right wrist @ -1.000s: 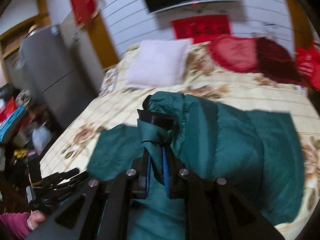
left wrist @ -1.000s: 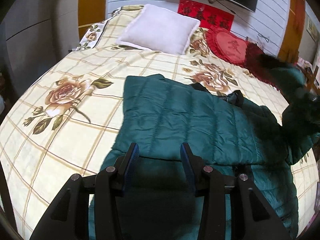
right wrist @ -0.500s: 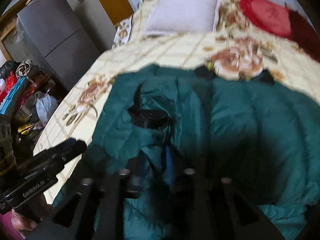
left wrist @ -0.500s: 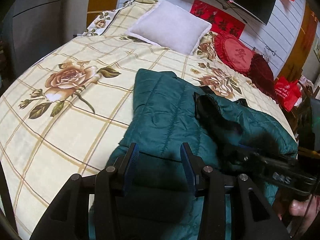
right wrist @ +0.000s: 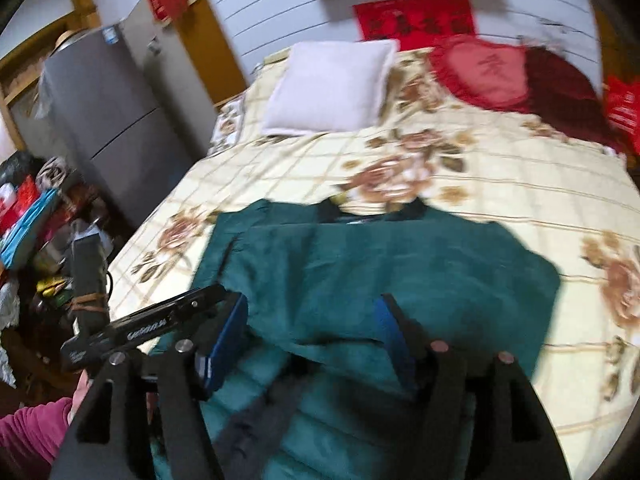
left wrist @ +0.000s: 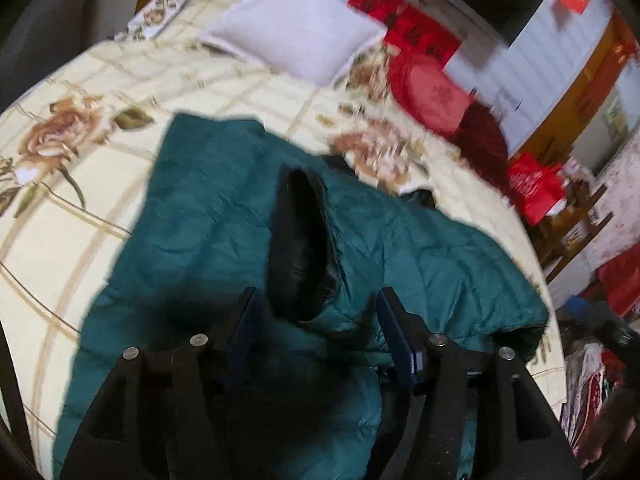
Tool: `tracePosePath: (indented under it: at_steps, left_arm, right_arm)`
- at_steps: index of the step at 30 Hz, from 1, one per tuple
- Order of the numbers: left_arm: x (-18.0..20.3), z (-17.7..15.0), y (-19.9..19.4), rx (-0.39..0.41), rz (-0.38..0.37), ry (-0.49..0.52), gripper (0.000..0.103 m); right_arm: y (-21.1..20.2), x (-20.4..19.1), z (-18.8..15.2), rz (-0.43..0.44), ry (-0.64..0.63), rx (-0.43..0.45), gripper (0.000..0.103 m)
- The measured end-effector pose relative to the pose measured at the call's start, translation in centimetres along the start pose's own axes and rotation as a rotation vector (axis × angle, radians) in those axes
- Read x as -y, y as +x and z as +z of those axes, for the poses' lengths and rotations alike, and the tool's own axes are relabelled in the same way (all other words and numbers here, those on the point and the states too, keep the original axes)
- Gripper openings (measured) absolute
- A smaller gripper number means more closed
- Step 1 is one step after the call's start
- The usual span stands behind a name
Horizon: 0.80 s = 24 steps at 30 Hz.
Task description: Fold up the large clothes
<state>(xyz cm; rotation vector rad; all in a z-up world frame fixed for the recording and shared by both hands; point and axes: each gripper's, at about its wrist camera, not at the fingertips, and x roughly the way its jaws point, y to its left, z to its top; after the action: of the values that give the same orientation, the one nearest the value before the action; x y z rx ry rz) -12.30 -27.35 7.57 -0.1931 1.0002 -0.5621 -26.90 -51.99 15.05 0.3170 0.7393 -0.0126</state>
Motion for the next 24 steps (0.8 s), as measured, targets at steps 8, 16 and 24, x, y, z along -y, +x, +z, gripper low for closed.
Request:
tracePosePath:
  at_steps: [8, 16, 24]
  left_arm:
    - [1.6, 1.6, -3.5, 0.172, 0.082, 0.128, 0.031]
    - [-4.1, 2.8, -3.6, 0.155, 0.202, 0.105, 0.031]
    - [-6.5, 1.5, -0.8, 0.069, 0.200, 0.033, 0.040]
  right_arm:
    - [-2.7, 7.3, -0.6, -0.129, 0.146, 0.050, 0.070]
    - [4.2, 6.3, -0.9, -0.120, 0.140, -0.022, 0.070]
    - [11.6, 3.5, -2.8, -0.247, 0.004, -0.130, 0.071]
